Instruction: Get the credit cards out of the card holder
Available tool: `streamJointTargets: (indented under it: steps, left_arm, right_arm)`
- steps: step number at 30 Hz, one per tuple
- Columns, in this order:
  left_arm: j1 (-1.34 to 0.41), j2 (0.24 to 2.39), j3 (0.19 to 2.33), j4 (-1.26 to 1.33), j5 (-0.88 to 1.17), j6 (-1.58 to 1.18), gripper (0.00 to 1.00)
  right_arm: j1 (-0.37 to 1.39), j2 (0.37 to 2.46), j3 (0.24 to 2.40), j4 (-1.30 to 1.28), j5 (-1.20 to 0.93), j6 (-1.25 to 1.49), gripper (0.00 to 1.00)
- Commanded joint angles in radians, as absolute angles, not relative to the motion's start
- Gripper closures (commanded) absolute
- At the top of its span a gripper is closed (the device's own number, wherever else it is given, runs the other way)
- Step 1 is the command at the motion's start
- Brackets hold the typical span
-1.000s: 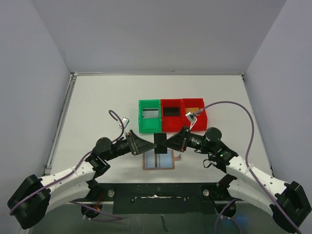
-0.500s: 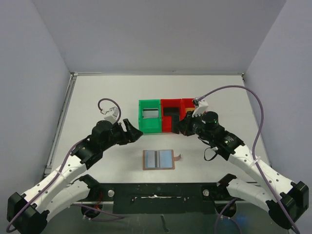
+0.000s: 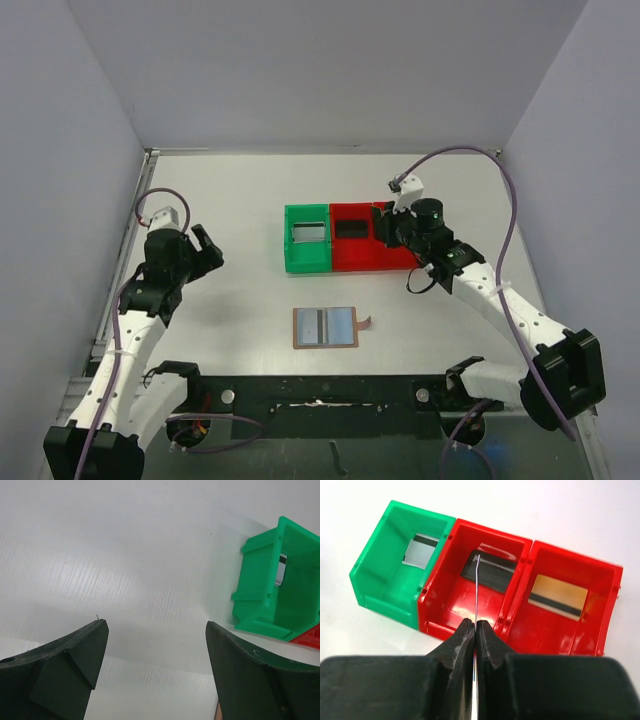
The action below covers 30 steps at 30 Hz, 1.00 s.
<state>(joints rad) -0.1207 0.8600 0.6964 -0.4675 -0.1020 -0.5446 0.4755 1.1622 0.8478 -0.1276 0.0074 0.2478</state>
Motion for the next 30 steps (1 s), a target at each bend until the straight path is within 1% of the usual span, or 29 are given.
streamJointTargets:
  steps: [1, 3, 5, 8, 11, 15, 20, 27, 30]
  left_arm:
    - [-0.109, 0.818, 0.697, -0.415, -0.110, -0.455, 0.20]
    - [-0.109, 0.805, 0.682, -0.392, -0.095, -0.456, 0.20]
    - [-0.109, 0.793, 0.664, -0.364, -0.073, -0.457, 0.20]
    - [-0.107, 0.791, 0.661, -0.349, -0.069, -0.447, 0.20]
    - [-0.108, 0.796, 0.667, -0.367, -0.086, -0.444, 0.20]
    - [-0.107, 0.790, 0.666, -0.364, -0.084, -0.440, 0.20]
    - [-0.107, 0.782, 0.661, -0.356, -0.074, -0.435, 0.20]
    - [-0.107, 0.794, 0.668, -0.363, -0.044, -0.422, 0.20]
    - [-0.107, 0.793, 0.667, -0.360, -0.023, -0.418, 0.20]
  right_arm:
    - [0.455, 1.235, 0.930, -0.045, -0.128, 0.080, 0.98]
    - [0.458, 1.289, 0.977, -0.089, -0.147, 0.000, 0.97]
    - [0.476, 1.362, 1.037, -0.157, -0.144, -0.090, 0.99]
    - [0.537, 1.439, 1.109, -0.234, -0.044, -0.262, 1.00]
    - [0.580, 1.497, 1.141, -0.244, 0.021, -0.388, 1.00]
    - [0.571, 1.571, 1.193, -0.293, -0.035, -0.495, 1.00]
    - [0.539, 1.669, 1.289, -0.368, -0.033, -0.593, 1.00]
    - [0.533, 1.749, 1.301, -0.363, -0.033, -0.762, 1.00]
    - [0.532, 1.801, 1.349, -0.380, -0.018, -0.800, 1.00]
